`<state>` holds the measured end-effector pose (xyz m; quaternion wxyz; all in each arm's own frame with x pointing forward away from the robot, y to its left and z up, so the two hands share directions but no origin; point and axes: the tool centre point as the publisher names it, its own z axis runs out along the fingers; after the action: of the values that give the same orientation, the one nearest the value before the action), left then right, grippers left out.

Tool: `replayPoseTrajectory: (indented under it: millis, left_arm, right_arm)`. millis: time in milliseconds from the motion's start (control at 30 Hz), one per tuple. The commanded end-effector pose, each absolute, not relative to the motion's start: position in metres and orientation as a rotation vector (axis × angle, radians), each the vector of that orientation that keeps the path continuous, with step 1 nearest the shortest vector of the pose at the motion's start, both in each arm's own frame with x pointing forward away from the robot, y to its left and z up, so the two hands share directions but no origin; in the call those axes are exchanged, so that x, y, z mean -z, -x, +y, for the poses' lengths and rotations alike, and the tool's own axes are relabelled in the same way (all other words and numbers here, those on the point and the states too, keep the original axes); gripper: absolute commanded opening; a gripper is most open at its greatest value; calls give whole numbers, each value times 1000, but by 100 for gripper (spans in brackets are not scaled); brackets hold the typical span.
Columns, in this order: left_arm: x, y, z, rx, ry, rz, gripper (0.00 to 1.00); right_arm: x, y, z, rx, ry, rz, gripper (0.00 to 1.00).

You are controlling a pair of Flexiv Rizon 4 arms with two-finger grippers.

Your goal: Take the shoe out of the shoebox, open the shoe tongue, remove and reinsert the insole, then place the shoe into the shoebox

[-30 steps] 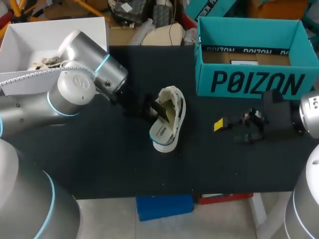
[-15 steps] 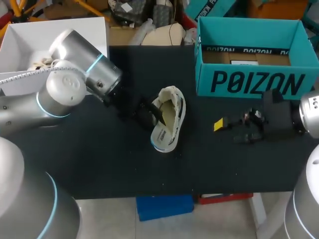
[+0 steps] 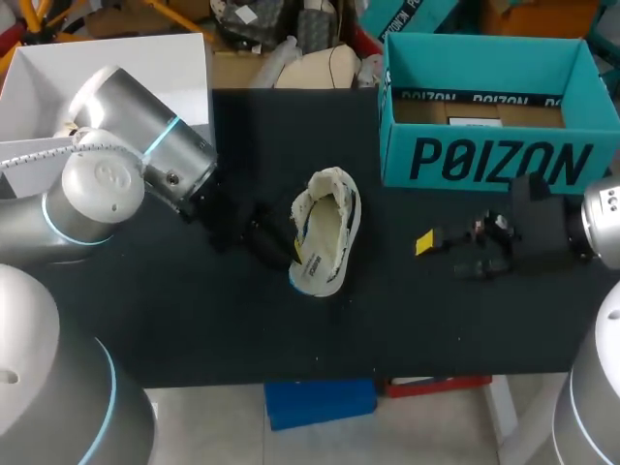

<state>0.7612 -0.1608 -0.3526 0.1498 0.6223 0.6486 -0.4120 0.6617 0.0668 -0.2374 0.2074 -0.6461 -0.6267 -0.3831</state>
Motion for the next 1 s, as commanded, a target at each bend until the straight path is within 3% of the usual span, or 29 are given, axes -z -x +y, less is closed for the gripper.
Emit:
replayPoseTrajectory:
  millis: [33, 67, 1000]
  left_arm:
    - [353, -759, -161, 1180, -1805, 1892, 11]
    - [354, -759, -161, 1179, -1806, 1892, 0]
    - [378, -819, -181, 1027, -1743, 1937, 0]
  right_arm:
    - [237, -662, 67, 1065, 1799, -1745, 100]
    - [237, -662, 67, 1065, 1799, -1745, 100]
    - [237, -662, 67, 1065, 1799, -1745, 100]
